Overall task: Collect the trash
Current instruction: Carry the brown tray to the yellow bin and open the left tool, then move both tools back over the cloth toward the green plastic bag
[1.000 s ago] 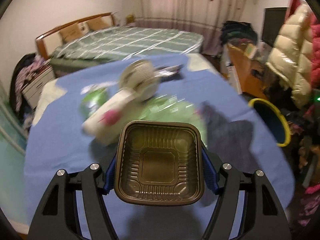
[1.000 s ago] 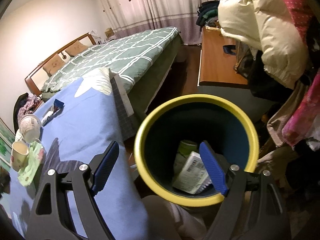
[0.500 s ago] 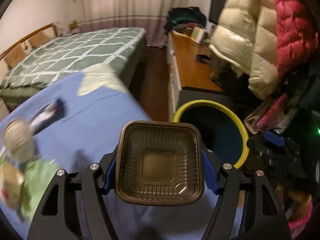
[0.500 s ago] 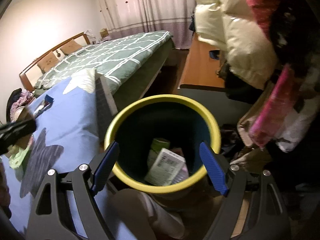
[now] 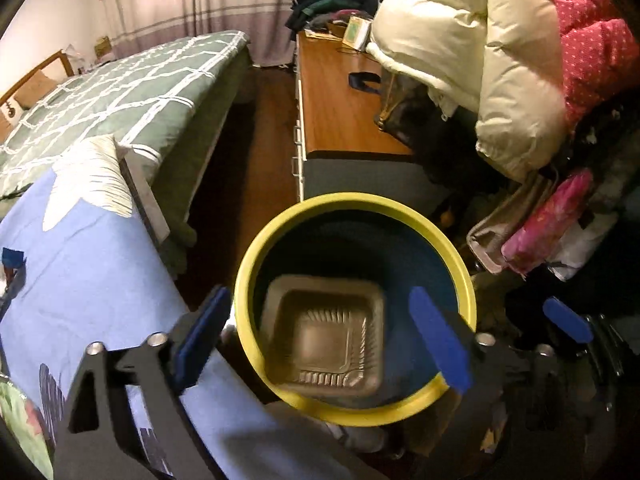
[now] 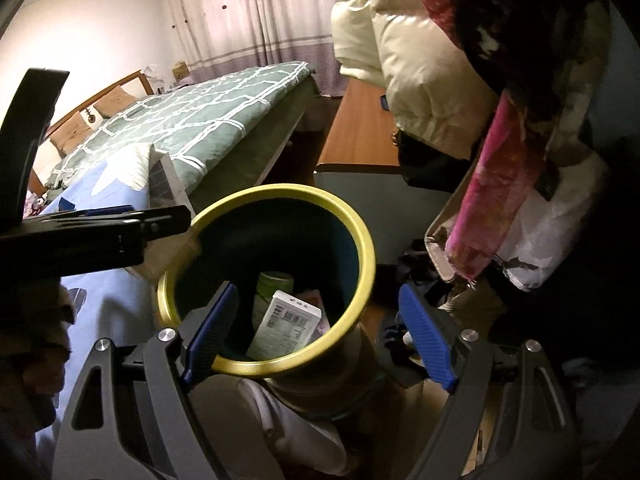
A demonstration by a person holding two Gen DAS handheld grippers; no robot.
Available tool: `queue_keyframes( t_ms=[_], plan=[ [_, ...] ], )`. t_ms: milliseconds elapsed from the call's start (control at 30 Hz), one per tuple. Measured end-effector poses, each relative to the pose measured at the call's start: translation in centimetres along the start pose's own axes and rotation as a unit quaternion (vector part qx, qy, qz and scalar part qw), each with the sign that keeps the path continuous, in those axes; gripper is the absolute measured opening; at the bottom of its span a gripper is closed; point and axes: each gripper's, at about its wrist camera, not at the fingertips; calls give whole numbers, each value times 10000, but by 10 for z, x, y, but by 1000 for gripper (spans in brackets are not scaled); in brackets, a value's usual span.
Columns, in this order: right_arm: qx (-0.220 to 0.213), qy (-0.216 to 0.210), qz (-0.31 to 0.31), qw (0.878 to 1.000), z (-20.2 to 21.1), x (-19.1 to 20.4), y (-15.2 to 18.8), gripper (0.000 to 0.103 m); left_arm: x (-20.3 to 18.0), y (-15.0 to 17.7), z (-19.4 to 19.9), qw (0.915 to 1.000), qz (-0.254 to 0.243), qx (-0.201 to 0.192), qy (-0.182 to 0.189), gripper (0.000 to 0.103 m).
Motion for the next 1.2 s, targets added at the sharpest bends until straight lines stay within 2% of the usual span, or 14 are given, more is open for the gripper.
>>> queue_keyframes(
  t_ms=[167, 333, 433, 533, 567, 600, 667, 767, 867, 900, 1067, 1100, 1200],
  plan=[
    [16, -36, 43, 10000, 0, 5, 1, 78, 27, 8, 32, 9991, 345, -244, -6, 93],
    [70, -200, 205, 9996, -5, 25, 1, 78, 87, 39, 95, 9929, 822, -808, -292, 97],
    [141, -399, 412, 9983, -11, 49, 0, 78, 132, 68, 131, 9848, 1177, -1098, -654, 98],
    [194, -632, 640, 9958, -17, 81, 1, 78, 181, 102, 163, 9718, 1576, -1299, -1182, 98],
    [214, -701, 740, 9946, -19, 93, 1, 78, 194, 114, 171, 9666, 1699, -1339, -1378, 98],
    [238, -781, 844, 9931, -22, 107, 2, 78, 216, 131, 183, 9567, 1899, -1401, -1702, 98],
    [321, -990, 1012, 9894, -30, 134, 4, 78, 241, 153, 195, 9451, 2118, -1445, -2024, 98],
    [425, -1267, 1268, 9829, -38, 174, 10, 78, 291, 197, 209, 9208, 2601, -1365, -2564, 98],
    [537, -1669, 1558, 9721, -45, 223, 19, 78, 329, 228, 214, 9013, 2959, -1286, -2892, 98],
    [558, -1747, 1646, 9692, -46, 237, 23, 78, 346, 241, 215, 8924, 3093, -1255, -3036, 98],
    [654, -2218, 2198, 9478, -45, 310, 39, 78, 392, 285, 212, 8562, 3428, -1114, -3700, 98],
    [652, -2278, 2290, 9442, -42, 319, 43, 78, 405, 295, 210, 8472, 3540, -1061, -3816, 98],
    [688, -2507, 2565, 9309, -36, 347, 57, 78, 426, 316, 205, 8295, 3781, -953, -3998, 98]
  ],
)
Point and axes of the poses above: each gripper's, at about its wrist camera, not at the fingertips, and z roughly against the way its jaws point, x to its left, y to its underside, and after that the axes turned 13 degrees about -y, right-handed
